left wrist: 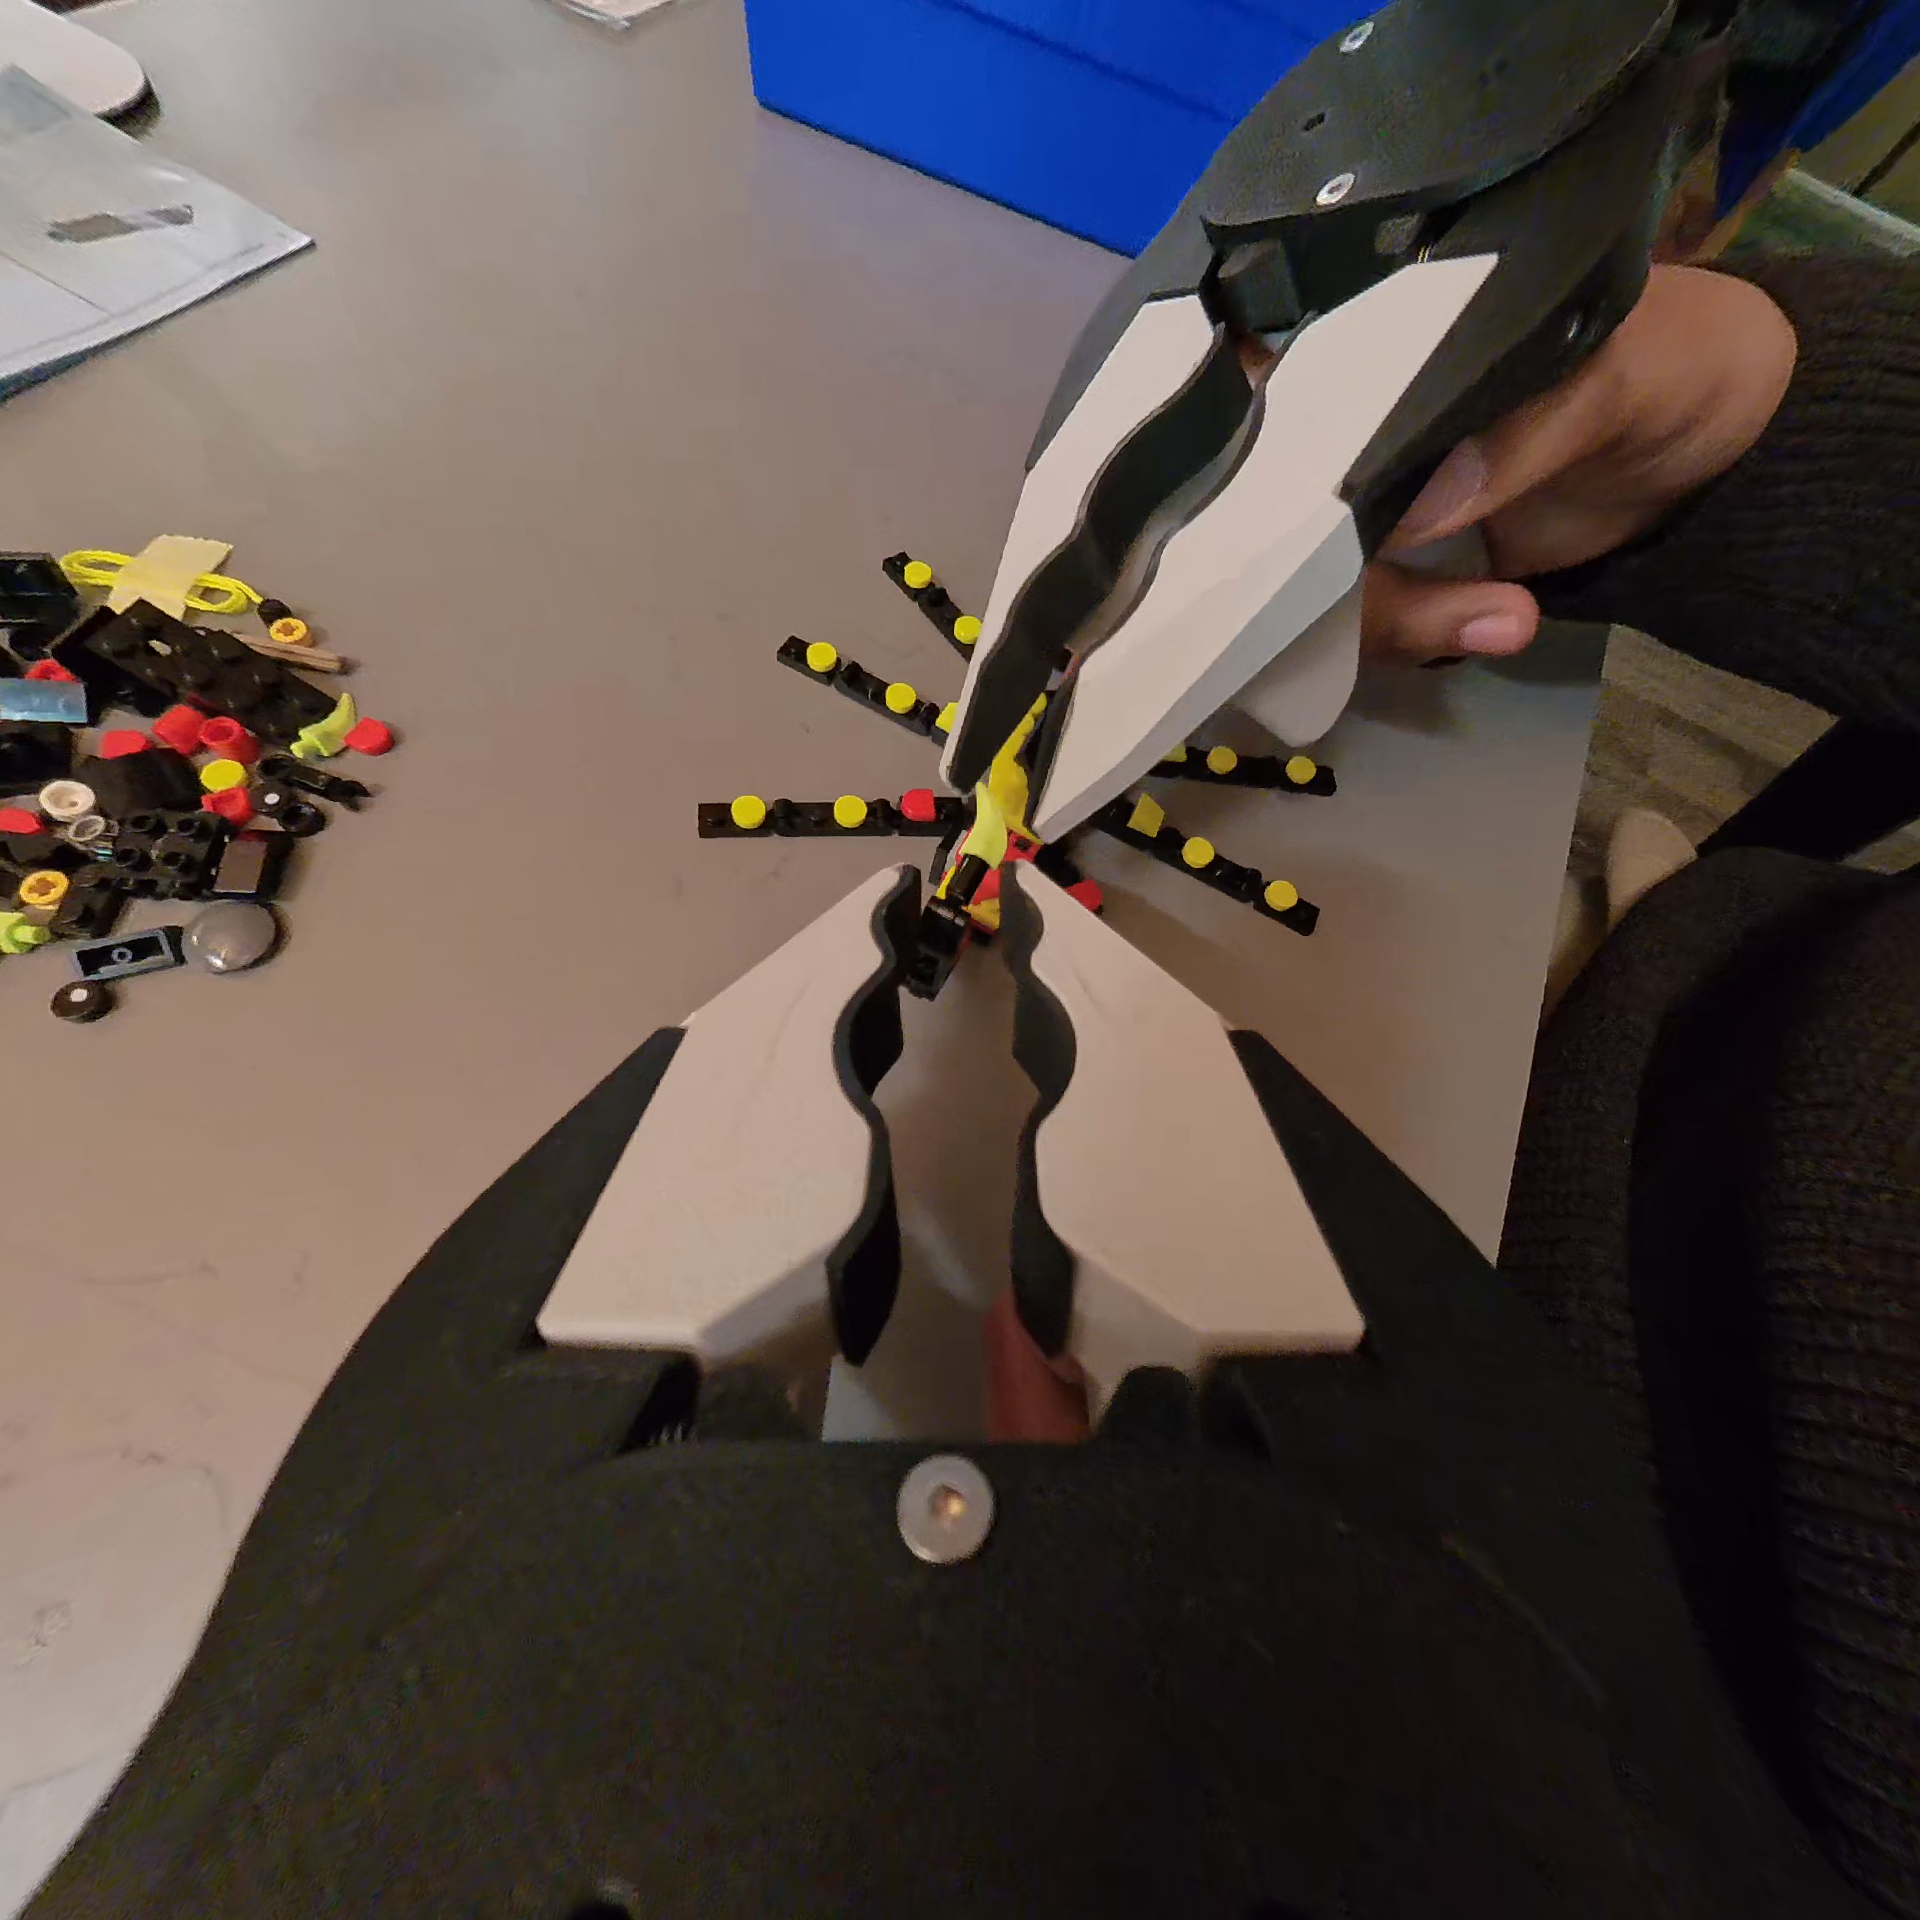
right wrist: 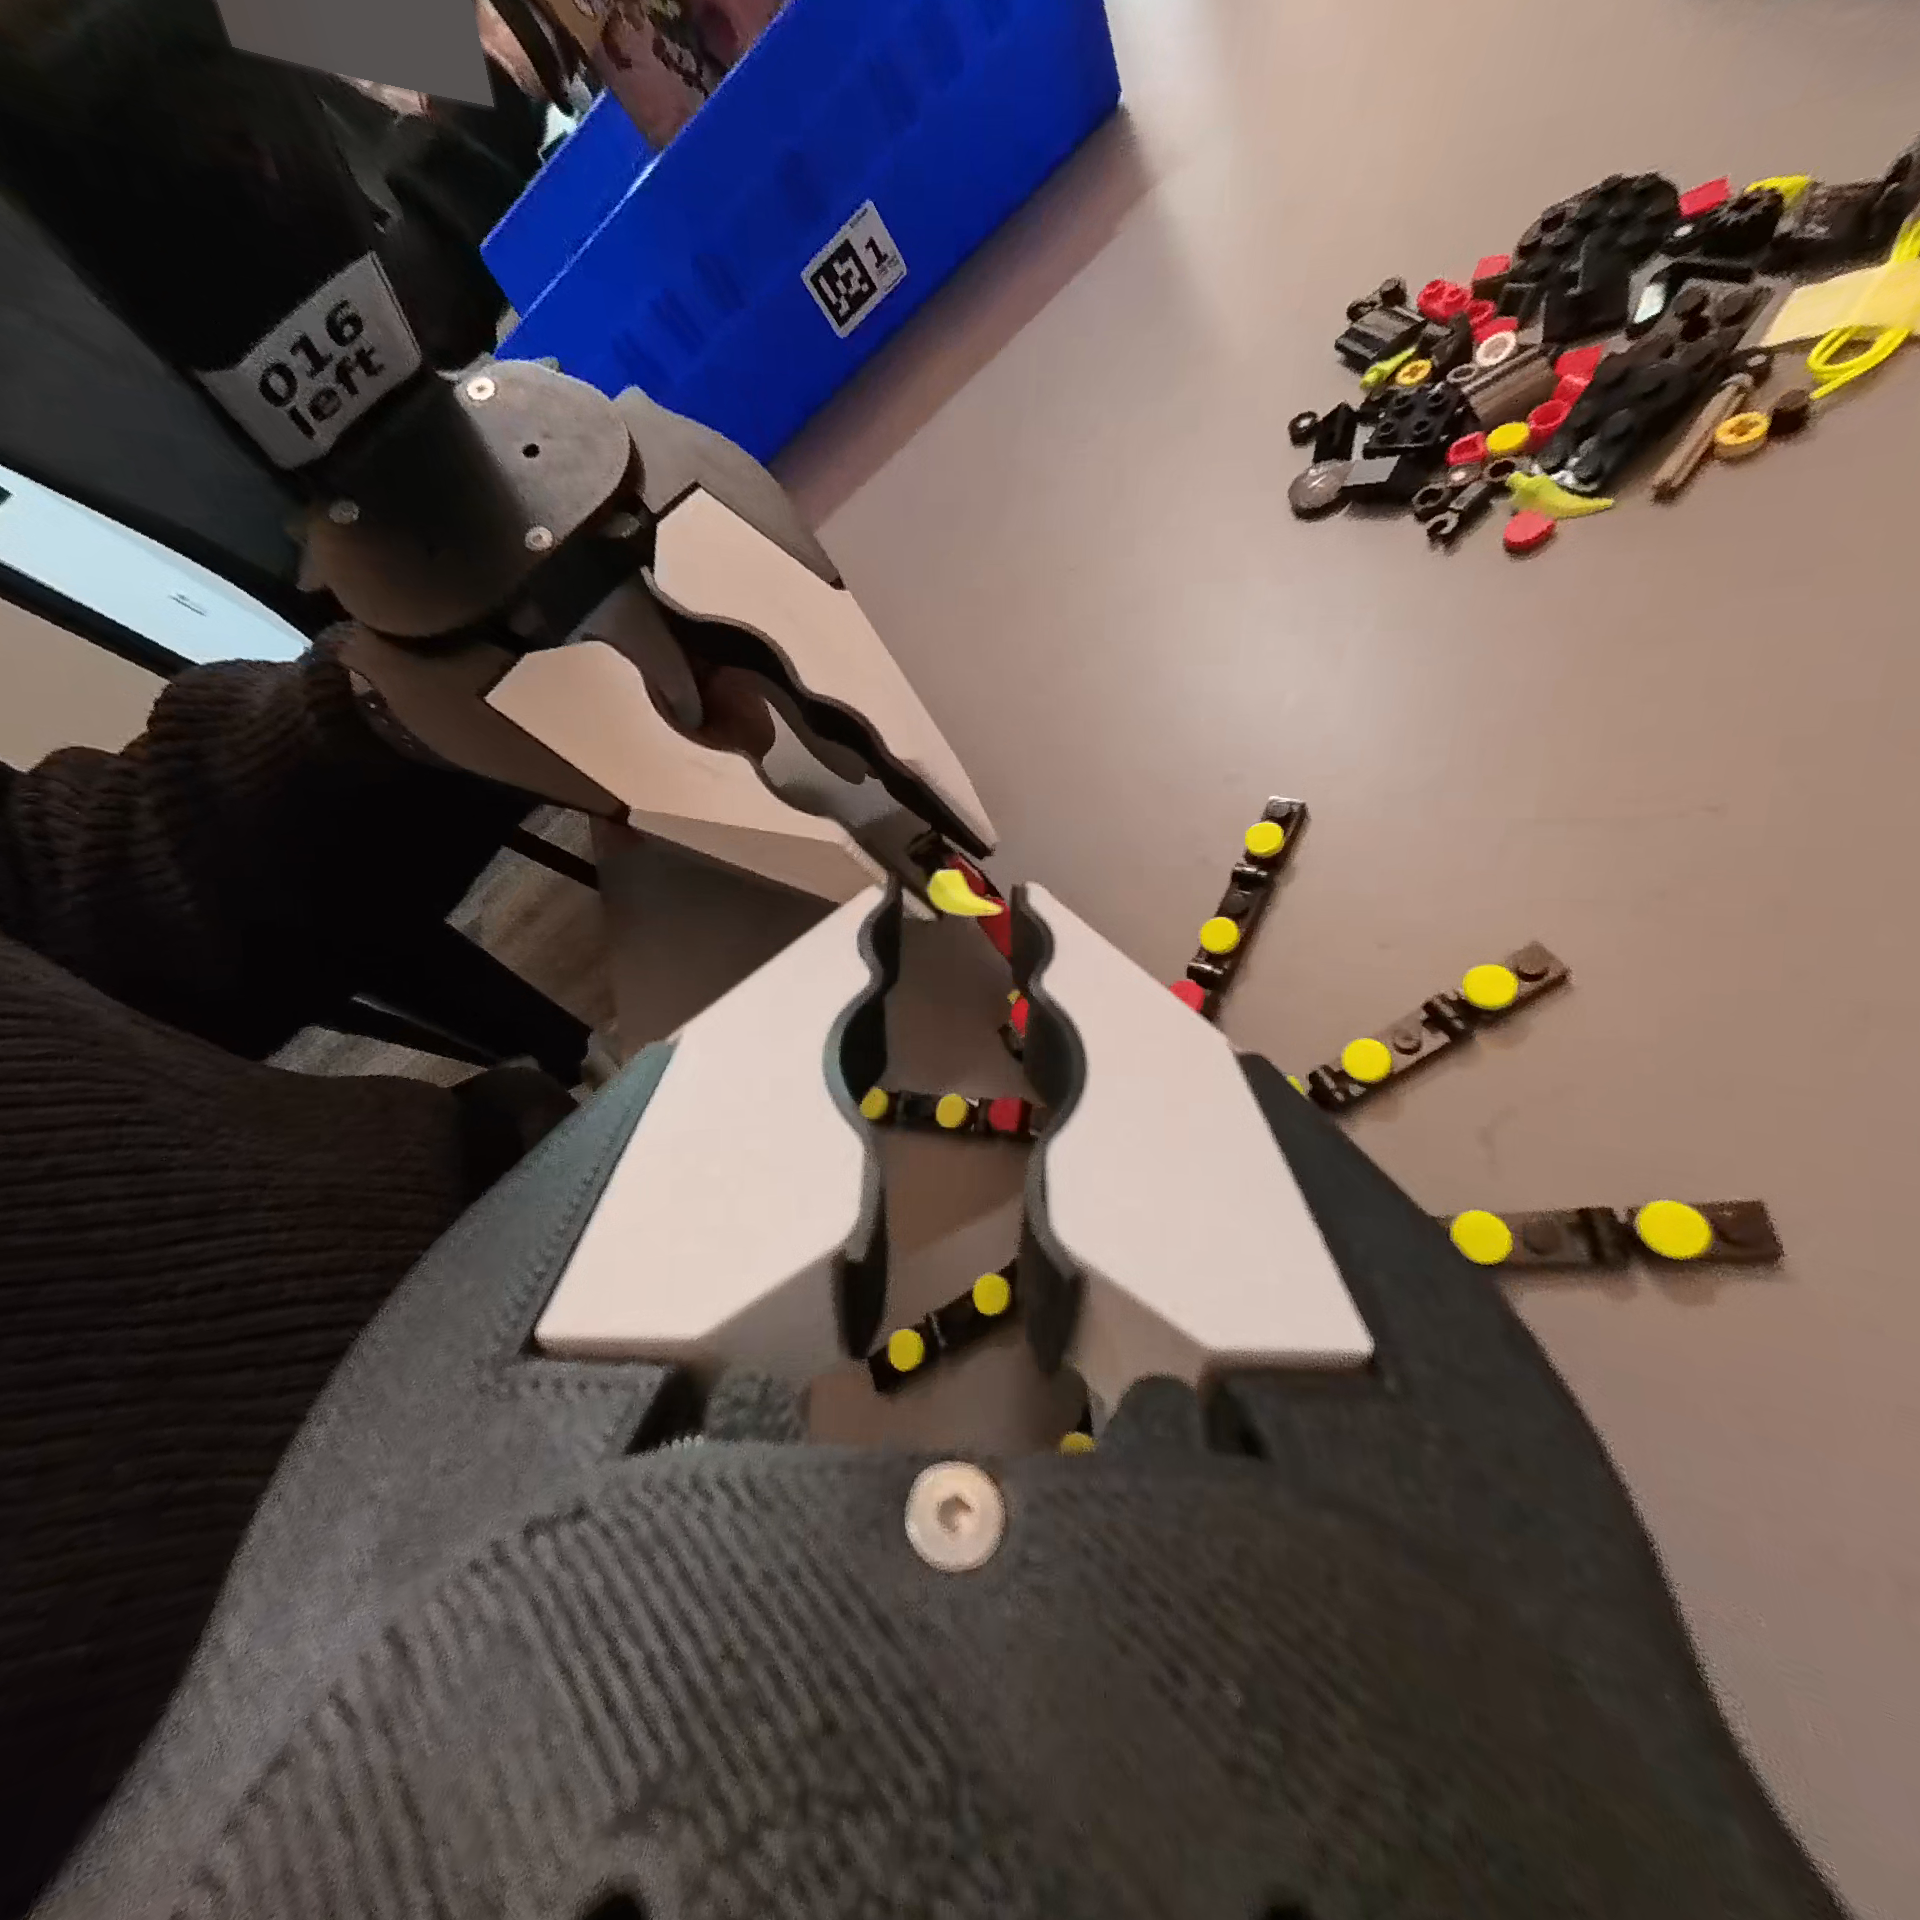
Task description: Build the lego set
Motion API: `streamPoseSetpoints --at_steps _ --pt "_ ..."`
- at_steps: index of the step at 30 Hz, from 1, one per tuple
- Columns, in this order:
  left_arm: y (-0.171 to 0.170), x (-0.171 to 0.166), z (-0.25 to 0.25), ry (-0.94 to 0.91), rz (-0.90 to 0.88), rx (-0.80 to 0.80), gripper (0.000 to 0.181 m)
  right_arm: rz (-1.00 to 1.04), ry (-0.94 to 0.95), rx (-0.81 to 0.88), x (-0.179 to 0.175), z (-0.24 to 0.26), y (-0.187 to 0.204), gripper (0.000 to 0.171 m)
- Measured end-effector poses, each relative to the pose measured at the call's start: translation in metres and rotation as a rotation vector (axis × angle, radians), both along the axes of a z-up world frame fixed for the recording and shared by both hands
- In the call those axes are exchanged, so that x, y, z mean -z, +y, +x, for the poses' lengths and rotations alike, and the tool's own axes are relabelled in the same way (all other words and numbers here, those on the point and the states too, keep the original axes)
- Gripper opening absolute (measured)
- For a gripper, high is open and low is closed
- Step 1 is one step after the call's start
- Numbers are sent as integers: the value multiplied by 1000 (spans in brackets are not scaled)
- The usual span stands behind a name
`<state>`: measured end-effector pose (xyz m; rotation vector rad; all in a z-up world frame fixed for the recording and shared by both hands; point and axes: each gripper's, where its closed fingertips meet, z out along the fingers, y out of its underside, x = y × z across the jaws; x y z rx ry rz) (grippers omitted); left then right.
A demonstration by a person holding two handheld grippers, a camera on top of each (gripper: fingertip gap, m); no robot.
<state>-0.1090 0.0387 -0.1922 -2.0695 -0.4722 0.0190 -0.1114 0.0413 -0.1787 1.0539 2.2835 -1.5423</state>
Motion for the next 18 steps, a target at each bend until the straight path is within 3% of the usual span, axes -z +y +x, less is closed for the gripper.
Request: streamPoseSetpoints --at_steps 18 --pt "2 0 5 100 -34 53 11 -67 -170 1 6 5 -4 13"
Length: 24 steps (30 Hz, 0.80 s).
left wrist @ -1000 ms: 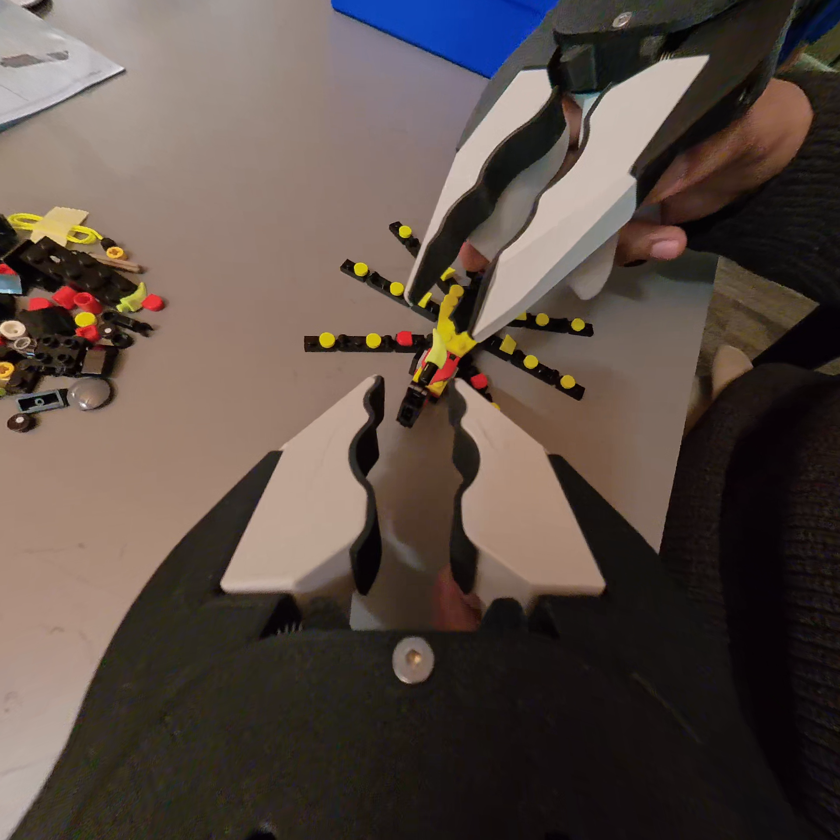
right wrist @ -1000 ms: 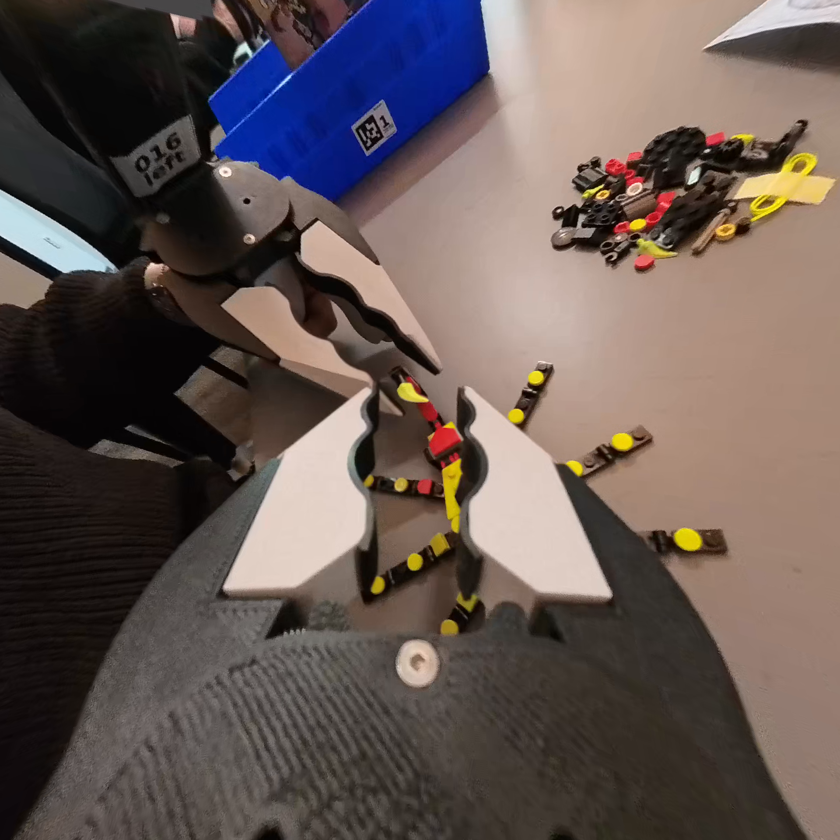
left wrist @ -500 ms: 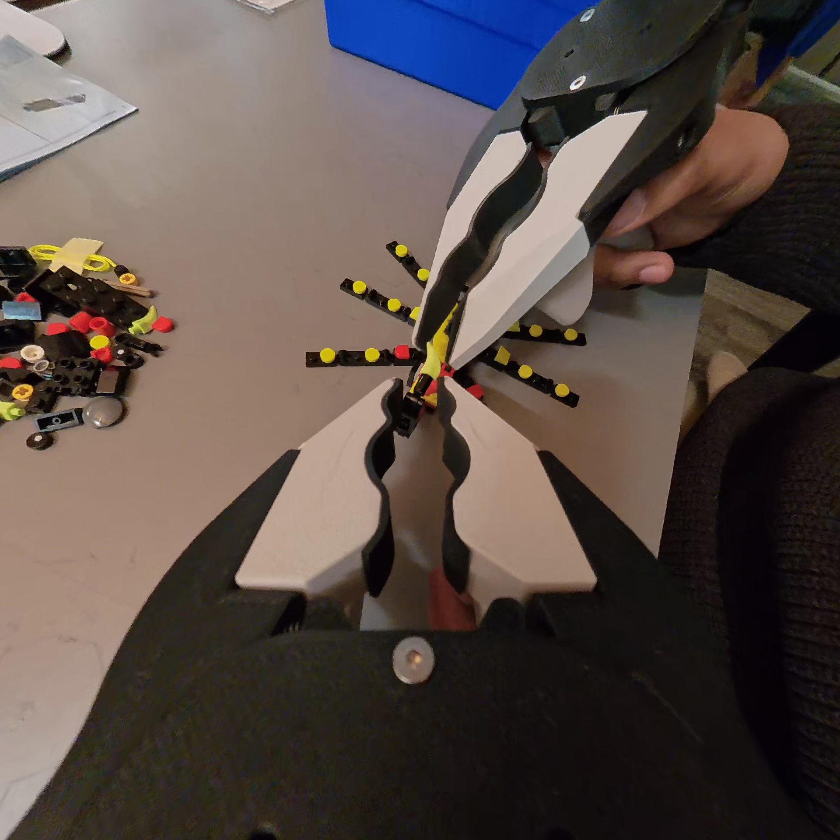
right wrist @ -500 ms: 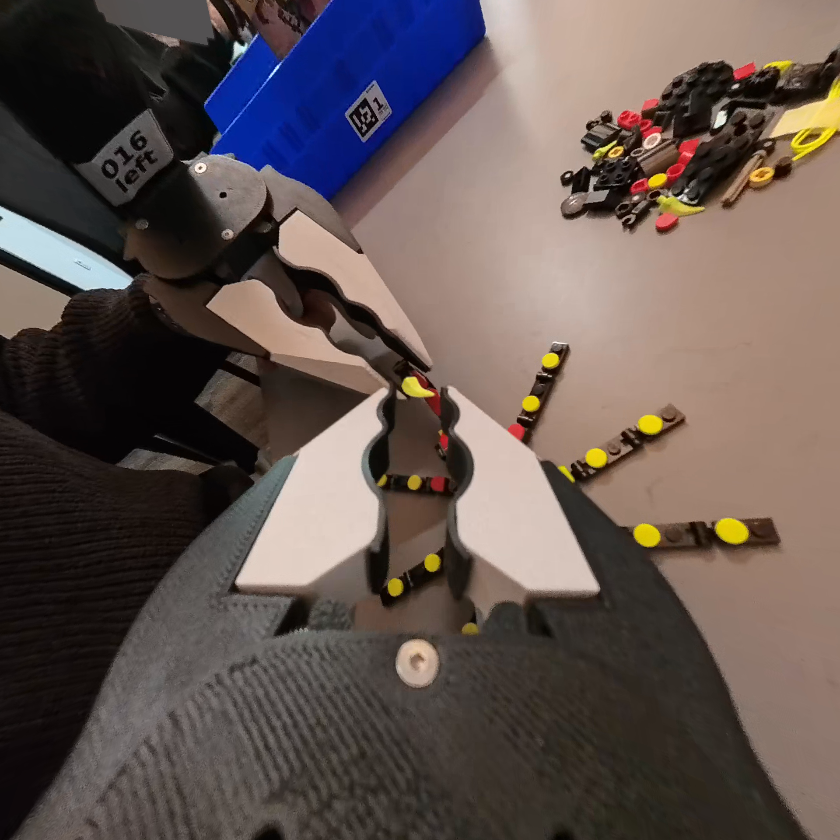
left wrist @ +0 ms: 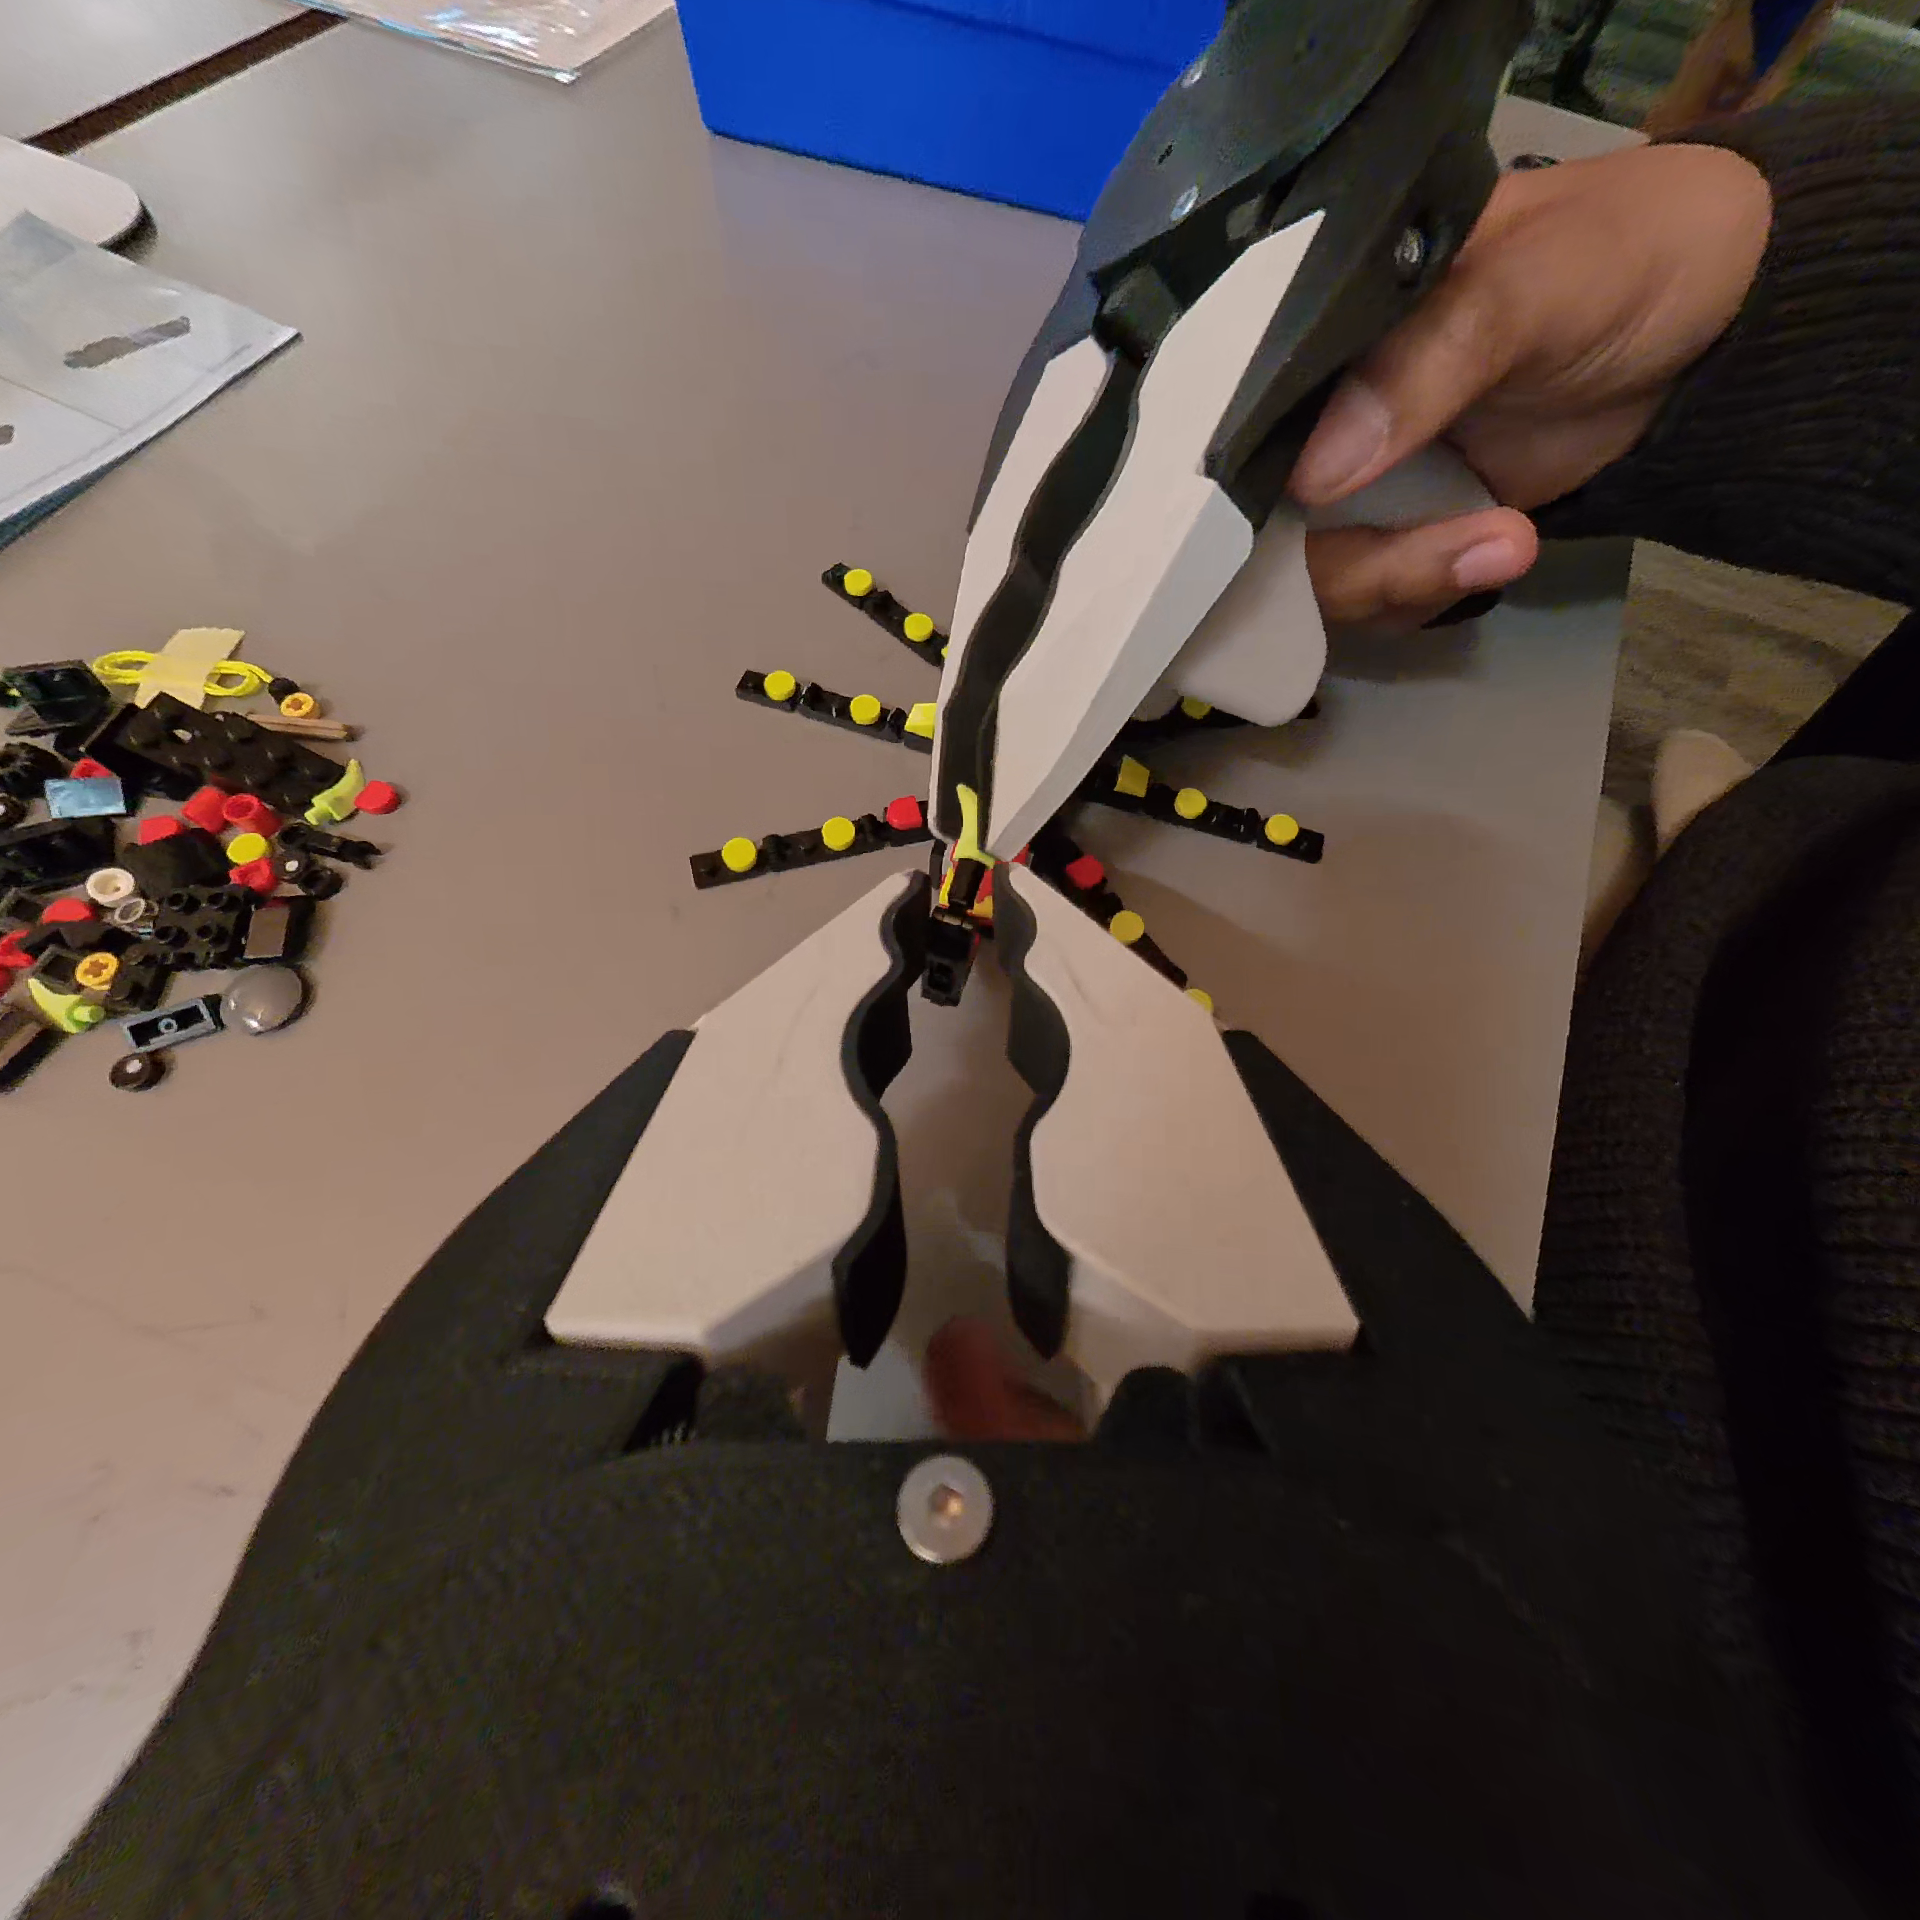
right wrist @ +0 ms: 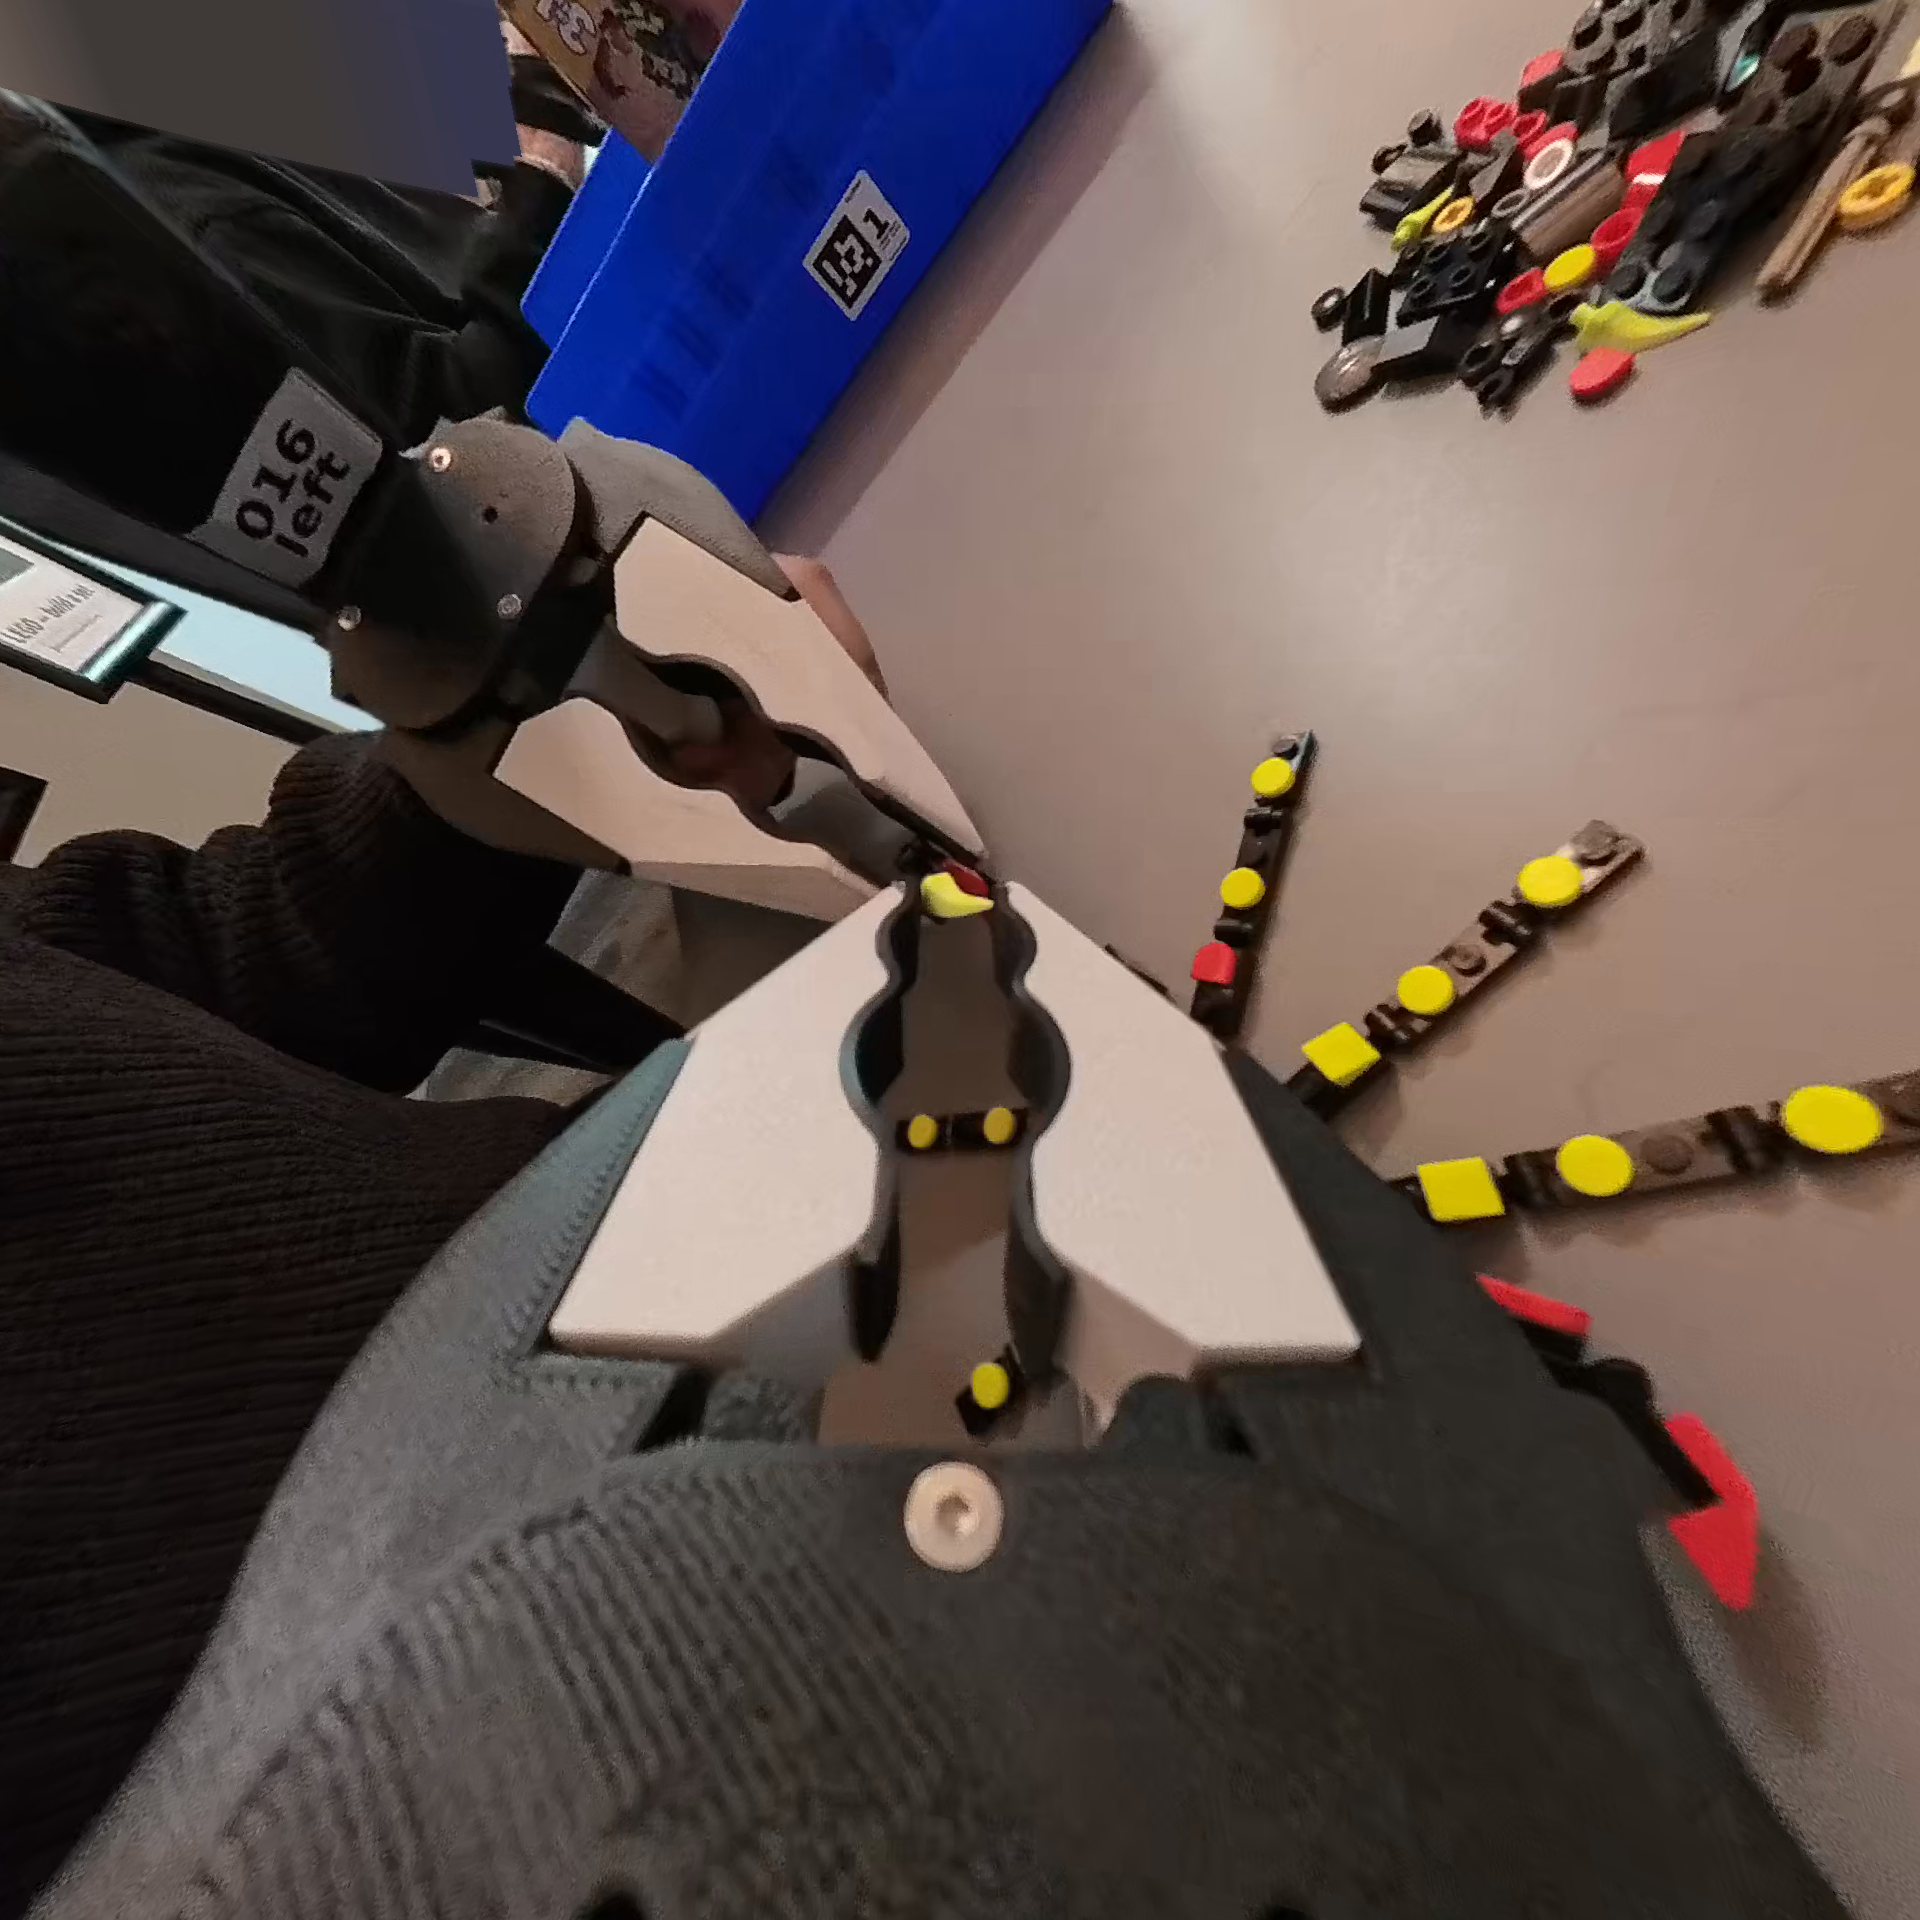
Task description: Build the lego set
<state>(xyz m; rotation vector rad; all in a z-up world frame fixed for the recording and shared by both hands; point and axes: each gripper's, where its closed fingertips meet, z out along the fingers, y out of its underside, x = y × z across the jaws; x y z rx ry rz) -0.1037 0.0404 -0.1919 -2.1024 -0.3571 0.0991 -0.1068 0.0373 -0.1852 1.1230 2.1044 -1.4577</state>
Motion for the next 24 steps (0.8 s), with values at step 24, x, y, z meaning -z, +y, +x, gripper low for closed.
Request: streamPoseSetpoints --at_steps 24 --pt "5 -4 4 39 4 5 9 -172 -130 121 -23 -5 12 22"
